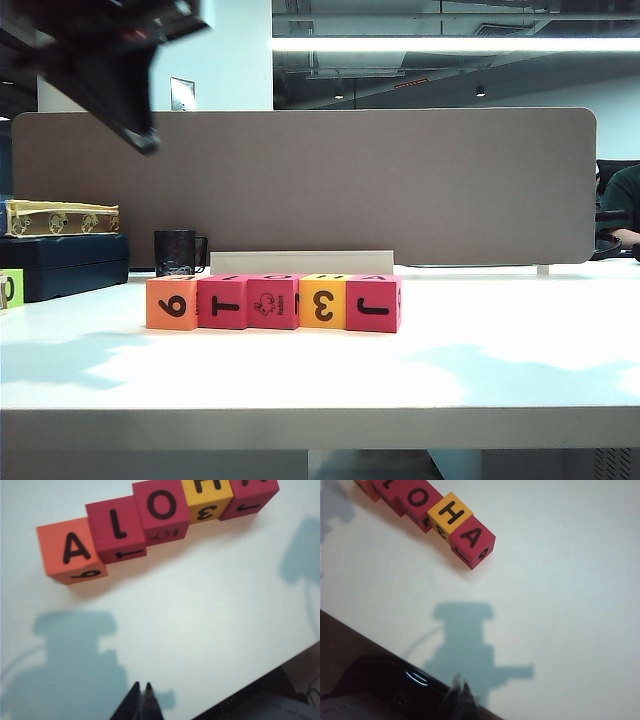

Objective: Select the appropriate blocks from the scattered letter blocks on the table and arrange them in a row to spell out "ALOHA".

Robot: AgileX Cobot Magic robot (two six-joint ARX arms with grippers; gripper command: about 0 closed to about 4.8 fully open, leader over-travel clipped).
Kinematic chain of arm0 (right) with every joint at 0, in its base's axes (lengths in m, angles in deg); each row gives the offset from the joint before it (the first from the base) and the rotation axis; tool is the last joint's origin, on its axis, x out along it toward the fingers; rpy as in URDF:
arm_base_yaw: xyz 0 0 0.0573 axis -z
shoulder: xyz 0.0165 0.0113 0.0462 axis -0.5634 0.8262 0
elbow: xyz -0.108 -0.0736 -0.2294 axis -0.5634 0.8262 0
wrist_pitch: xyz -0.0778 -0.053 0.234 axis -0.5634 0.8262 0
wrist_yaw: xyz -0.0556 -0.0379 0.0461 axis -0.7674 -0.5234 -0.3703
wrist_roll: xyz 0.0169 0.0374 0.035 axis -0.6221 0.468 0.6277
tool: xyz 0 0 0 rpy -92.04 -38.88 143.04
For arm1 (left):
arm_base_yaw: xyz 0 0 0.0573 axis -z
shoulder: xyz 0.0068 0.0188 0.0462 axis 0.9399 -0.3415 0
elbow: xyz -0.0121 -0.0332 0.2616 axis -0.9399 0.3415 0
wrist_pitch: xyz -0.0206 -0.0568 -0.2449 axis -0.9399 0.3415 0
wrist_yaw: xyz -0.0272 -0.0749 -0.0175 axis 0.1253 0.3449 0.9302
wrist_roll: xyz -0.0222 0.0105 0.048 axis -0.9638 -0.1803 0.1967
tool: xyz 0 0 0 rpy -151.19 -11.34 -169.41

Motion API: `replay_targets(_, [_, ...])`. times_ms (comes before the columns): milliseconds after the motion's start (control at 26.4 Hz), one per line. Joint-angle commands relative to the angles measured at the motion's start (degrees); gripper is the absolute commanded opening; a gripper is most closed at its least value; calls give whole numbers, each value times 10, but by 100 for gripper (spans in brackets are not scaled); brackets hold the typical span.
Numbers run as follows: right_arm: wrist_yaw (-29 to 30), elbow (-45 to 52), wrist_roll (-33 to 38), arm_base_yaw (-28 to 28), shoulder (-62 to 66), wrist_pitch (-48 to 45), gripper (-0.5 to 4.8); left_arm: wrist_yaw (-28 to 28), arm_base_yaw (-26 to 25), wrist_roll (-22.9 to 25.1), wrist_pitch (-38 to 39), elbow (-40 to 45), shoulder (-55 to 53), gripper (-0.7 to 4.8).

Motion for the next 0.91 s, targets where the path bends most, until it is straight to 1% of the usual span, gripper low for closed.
replay_targets(38, [21, 70, 16, 0, -49, -42, -5, -20, 1, -16, -32, 47, 67, -6])
replay_targets(189, [40, 181, 47, 0, -119, -104, -5, -15, 8, -49, -62, 111, 173, -6])
replay_targets(227, [49, 210, 61, 0, -142, -114, -5, -21, 16, -55, -64, 131, 209, -6])
replay_targets(341, [48, 250, 83, 0, -183, -134, -5, -49, 17, -60, -64, 166, 275, -6])
replay_targets(417, [48, 275, 92, 0, -217, -151, -5, -74, 17, -74, -67, 191, 314, -6])
replay_targets(454, [43, 303, 93, 0, -256, -167, -5, -101, 17, -84, -75, 222, 354, -6])
replay_targets(492, [22, 332, 93, 0, -294, -179, -5, -121, 17, -94, -77, 248, 389, -6])
replay_targets(530, [8, 348, 93, 0, -314, -184, -5, -129, 17, -106, -79, 267, 411, -6])
replay_targets(568, [-26, 387, 93, 0, -355, -189, -5, -130, 17, -135, -79, 298, 449, -6])
replay_targets(606, [-52, 422, 93, 3, -391, -195, -5, -130, 17, -151, -81, 321, 477, -6])
replay_targets(644, [-61, 443, 93, 4, -412, -204, -5, -137, 17, -156, -85, 333, 490, -6])
replay_targets(757, [-59, 496, 92, 5, -455, -251, -5, -151, 17, -155, -98, 351, 508, -6])
replay_targets(909, [-60, 548, 90, 5, -487, -304, -5, -192, 17, -149, -116, 354, 510, -6])
